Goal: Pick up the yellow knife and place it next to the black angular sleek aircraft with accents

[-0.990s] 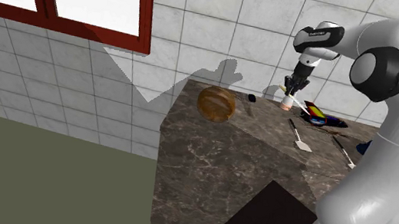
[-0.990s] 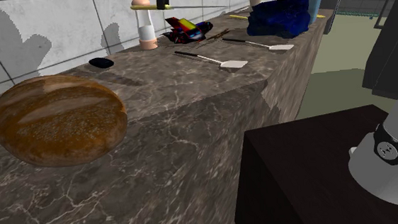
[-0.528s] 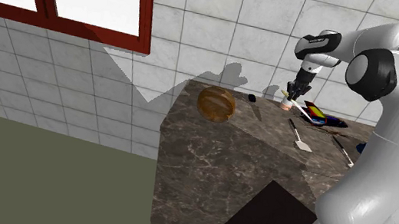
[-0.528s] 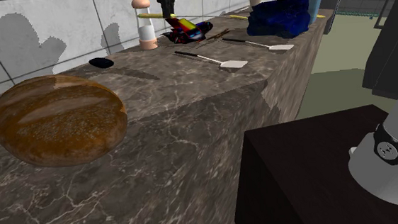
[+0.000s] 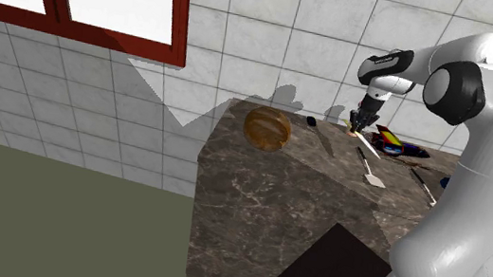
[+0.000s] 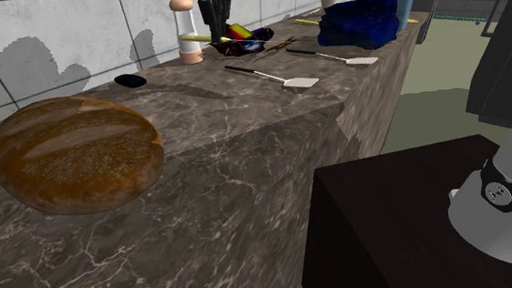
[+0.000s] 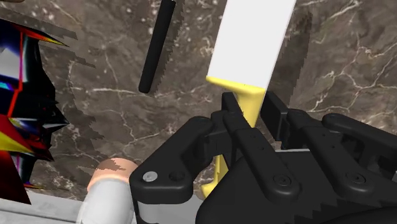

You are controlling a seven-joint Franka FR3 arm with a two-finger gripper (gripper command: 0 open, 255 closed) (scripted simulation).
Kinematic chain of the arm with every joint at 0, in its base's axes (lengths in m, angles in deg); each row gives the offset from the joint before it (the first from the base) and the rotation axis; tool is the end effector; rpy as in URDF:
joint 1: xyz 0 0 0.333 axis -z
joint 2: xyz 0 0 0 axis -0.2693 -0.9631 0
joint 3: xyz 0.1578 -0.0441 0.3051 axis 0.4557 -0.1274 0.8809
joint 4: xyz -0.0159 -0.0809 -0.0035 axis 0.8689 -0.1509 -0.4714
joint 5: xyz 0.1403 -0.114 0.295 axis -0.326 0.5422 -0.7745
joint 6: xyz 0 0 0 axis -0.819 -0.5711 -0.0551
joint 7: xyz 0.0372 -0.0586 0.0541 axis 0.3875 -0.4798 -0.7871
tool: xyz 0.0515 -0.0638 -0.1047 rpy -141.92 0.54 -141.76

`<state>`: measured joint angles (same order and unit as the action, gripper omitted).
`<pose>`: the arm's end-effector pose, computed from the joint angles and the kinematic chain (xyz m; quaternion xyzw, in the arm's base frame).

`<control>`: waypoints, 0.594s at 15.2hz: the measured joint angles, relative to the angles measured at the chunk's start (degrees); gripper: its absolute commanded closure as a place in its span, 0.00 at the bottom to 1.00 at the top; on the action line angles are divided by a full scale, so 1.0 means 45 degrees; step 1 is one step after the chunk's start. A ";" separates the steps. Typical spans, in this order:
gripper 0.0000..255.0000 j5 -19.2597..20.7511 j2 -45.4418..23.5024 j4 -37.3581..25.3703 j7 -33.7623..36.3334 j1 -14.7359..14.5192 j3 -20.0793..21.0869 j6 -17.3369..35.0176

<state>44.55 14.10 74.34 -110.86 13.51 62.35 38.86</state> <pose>0.3927 -0.4471 0.4649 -0.9667 0.2539 -0.0326 0.0016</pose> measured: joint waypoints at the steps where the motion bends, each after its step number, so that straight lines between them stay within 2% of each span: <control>1: 1.00 -0.0018 -0.0019 0.0152 -0.0030 0.0003 0.0003 0.0166; 9: 1.00 -0.0308 -0.0509 0.0874 -0.0270 0.0069 0.0087 0.1332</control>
<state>43.17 11.80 78.28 -112.08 13.82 62.74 44.85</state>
